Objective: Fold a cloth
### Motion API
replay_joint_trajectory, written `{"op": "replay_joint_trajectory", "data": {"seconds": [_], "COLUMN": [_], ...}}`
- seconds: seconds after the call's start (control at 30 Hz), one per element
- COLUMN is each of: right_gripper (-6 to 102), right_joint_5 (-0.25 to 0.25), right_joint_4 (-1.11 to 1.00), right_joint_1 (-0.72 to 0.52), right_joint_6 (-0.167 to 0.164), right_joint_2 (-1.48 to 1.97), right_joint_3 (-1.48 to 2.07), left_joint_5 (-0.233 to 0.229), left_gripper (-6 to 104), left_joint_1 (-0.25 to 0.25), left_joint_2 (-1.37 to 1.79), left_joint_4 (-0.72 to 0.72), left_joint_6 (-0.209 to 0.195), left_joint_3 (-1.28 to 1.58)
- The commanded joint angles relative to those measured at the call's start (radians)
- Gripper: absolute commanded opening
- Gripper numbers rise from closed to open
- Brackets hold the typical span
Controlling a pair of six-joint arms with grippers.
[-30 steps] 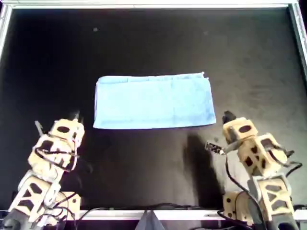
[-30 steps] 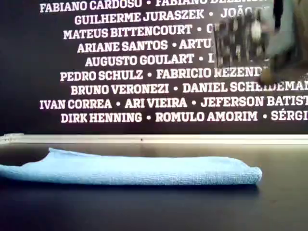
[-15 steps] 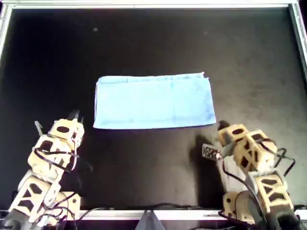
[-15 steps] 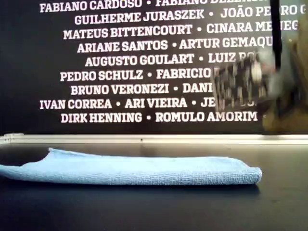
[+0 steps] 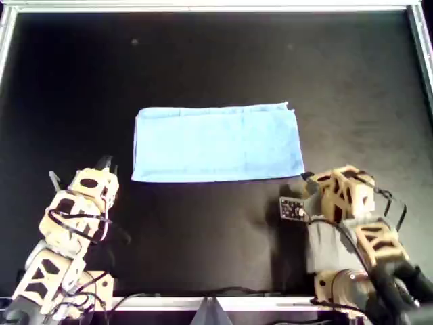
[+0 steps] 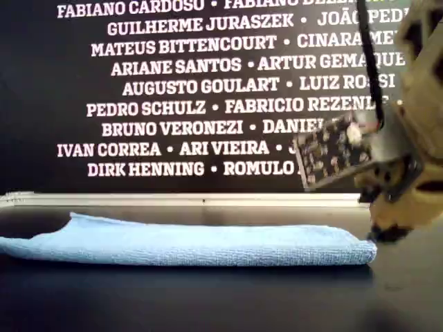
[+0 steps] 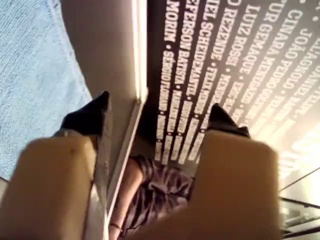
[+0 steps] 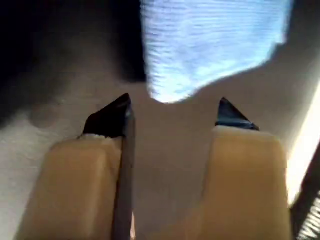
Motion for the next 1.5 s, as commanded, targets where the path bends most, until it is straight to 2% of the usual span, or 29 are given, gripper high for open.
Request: {"op": "replay_joint_trajectory", "data": {"seconds": [0.0,0.4,1.47], "right_gripper": [67,67,67], "right_joint_5": [-0.011,-0.011,-0.011], "right_joint_4": [-0.041,-0.041,-0.029], "right_joint_1": [0.002,-0.008,0.002], "right_joint_6": [0.006,0.006,0.006], "right_joint_2": [-0.080,-0.360,-0.517], "right_joint_3": [-0.124,-0.362,-0.488], "left_joint_5": [-0.005,-0.005,-0.005], "left_gripper": [68,68,68], "left_joint_1": [0.003,0.003,0.003], "left_joint_2": [0.020,0.020,0.020], "left_joint_4": [-0.008,-0.008,-0.006], "left_joint_6": [0.002,0.002,0.003], "left_joint_3": [-0.009,-0.009,-0.009]}}
